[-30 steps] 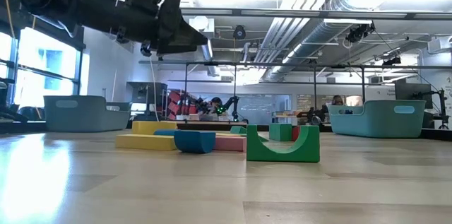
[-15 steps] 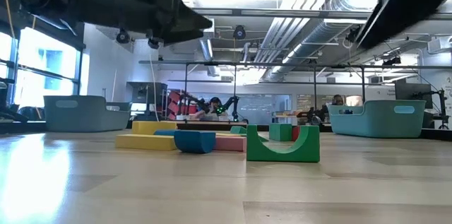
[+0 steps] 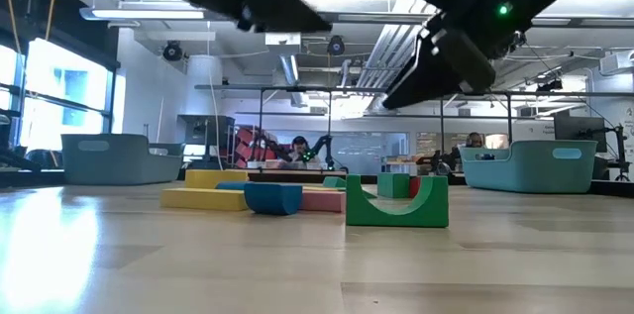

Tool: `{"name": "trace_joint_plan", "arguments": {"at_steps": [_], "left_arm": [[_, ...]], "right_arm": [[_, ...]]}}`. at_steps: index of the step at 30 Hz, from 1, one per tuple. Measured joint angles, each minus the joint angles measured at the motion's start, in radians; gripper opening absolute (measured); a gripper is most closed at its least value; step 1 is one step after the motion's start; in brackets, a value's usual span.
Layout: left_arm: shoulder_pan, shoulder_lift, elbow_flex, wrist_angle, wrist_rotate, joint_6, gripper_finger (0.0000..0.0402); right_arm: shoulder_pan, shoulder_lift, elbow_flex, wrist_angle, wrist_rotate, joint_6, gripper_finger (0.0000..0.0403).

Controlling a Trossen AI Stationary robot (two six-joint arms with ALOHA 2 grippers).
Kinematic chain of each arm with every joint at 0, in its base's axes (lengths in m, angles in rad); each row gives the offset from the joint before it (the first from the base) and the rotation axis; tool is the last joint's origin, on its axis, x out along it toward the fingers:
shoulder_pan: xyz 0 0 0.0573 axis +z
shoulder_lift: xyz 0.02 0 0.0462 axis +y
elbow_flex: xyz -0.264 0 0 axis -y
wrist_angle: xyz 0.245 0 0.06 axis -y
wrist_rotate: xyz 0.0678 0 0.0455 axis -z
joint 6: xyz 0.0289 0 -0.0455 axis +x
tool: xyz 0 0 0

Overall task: Sort blocks by size
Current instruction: Put the yellow rectangular block into the orange bin

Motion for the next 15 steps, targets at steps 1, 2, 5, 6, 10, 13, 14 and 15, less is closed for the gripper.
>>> {"name": "trace_joint_plan", "arguments": {"at_steps": [1,2,5,6,10,13,14,15], "left_arm": [[-0.003,0.001,0.016,-0.072,0.0,-0.025,0.0236],[-0.007,0.001,0.032,-0.139,0.0,-0.06,0.0236],[-0.025,-0.021,0.058,-0.357,0.007,-0.196,0.0236],[-0.033,-0.031,0.066,-0.422,0.031,-0.245,0.0236],[-0.064,-0.077,0.078,-0.664,0.232,-0.466,0.0236],[-0.095,-0.072,0.076,-0.816,0.374,-0.562,0.0236],[-0.105,-0.063,0.074,-0.848,0.406,-0.564,0.0236],[-0.117,-0.05,0.067,-0.863,0.424,-0.566,0.0236]], "right_arm": [[-0.002,0.0,0.0,-0.014,0.0,0.011,0.0222],[-0.002,0.0,0.0,-0.03,-0.001,0.022,0.0222],[0.005,0.0,0.0,-0.073,-0.008,0.048,0.0222],[0.009,0.0,0.0,-0.086,-0.011,0.059,0.0222],[0.025,0.0,0.0,-0.108,-0.013,0.103,0.0222],[0.04,0.0,0.0,-0.106,-0.013,0.105,0.0222],[0.044,0.0,0.0,-0.104,-0.013,0.104,0.0222],[0.047,0.0,0.0,-0.1,-0.012,0.104,0.0222]]}}
